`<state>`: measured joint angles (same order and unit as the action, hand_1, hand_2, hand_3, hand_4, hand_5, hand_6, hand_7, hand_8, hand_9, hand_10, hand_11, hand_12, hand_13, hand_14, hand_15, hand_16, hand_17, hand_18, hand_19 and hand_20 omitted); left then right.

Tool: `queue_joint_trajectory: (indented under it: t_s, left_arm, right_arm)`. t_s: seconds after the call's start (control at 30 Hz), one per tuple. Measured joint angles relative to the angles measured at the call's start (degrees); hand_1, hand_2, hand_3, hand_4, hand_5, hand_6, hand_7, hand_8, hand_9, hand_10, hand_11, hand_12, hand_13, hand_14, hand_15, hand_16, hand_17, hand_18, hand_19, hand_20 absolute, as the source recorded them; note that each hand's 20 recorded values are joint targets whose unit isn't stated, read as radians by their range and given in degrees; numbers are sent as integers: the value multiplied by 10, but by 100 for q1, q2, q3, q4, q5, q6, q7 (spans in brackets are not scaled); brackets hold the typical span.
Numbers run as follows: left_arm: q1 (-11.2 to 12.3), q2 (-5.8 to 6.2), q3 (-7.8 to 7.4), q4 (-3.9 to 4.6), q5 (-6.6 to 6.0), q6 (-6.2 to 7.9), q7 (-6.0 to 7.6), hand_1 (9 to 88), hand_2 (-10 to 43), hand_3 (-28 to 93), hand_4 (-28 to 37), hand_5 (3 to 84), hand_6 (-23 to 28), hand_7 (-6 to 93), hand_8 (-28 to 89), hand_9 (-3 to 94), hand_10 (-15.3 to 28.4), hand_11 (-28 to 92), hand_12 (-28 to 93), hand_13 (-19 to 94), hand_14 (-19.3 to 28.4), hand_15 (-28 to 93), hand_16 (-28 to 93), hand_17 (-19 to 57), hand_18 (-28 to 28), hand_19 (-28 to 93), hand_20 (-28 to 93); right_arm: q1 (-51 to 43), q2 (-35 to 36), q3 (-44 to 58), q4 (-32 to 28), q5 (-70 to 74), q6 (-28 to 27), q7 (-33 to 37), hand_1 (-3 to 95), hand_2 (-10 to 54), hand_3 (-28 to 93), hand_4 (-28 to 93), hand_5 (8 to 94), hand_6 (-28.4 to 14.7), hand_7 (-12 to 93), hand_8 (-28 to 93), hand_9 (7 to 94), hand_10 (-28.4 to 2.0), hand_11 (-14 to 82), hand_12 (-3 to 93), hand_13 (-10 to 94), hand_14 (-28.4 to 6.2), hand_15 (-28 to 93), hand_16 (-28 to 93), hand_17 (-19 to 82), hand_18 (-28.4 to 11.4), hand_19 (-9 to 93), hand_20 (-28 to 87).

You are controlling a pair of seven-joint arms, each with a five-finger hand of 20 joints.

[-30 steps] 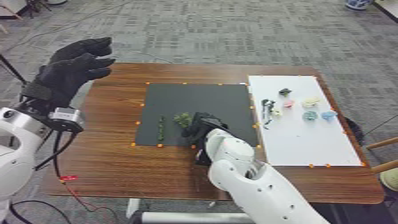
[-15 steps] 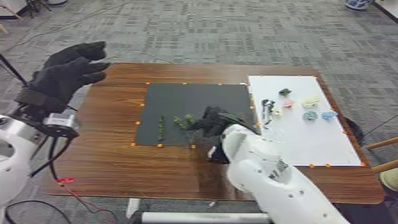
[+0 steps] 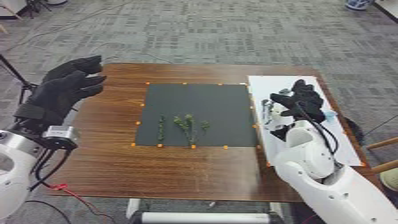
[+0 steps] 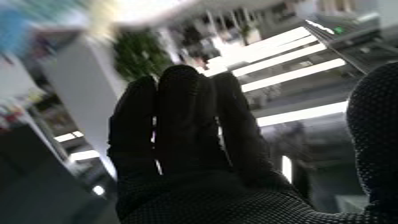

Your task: Arrange flowers

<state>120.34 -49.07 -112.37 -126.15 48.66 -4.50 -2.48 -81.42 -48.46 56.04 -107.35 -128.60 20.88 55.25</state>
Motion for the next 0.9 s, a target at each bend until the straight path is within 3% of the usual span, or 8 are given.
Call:
queue_joint_trajectory:
  t_s: [0.3,0.43,0.7,0.9]
  left_arm:
    - [-96,-11,170,45,-12,-7,0,277,-68,681,-264,256,27,246,-118,198,111,264,119,130,144,432,-95,-75,205,409,59]
    - [-96,-11,173,46,-16,-10,-2,277,-66,680,-264,256,27,246,-118,198,112,264,118,131,145,434,-96,-75,204,409,59]
    - [-50,-12,153,46,-21,-10,-5,278,-66,681,-264,256,27,247,-119,198,112,265,118,131,145,435,-97,-75,204,409,59]
    - [-32,-29,143,44,-22,-9,-6,278,-65,681,-264,256,26,247,-118,199,111,264,117,131,145,435,-96,-76,205,410,59]
  right_arm:
    - [-11,192,-501,157,222,-208,202,152,-95,759,-283,342,-131,590,-193,361,-213,641,562,417,-189,833,370,254,-233,834,497]
    - [-28,132,-457,116,201,-294,268,146,-95,767,-283,359,-127,583,-196,379,-209,640,572,434,-188,831,382,256,-233,835,499]
    - [-61,104,-402,104,219,-523,258,157,-95,757,-283,450,-96,582,-187,462,-174,643,572,518,-176,825,397,292,-234,861,504]
    - [212,112,-906,273,338,-961,167,156,-95,760,-283,478,-87,588,-185,492,-168,640,573,546,-169,821,405,307,-235,875,503]
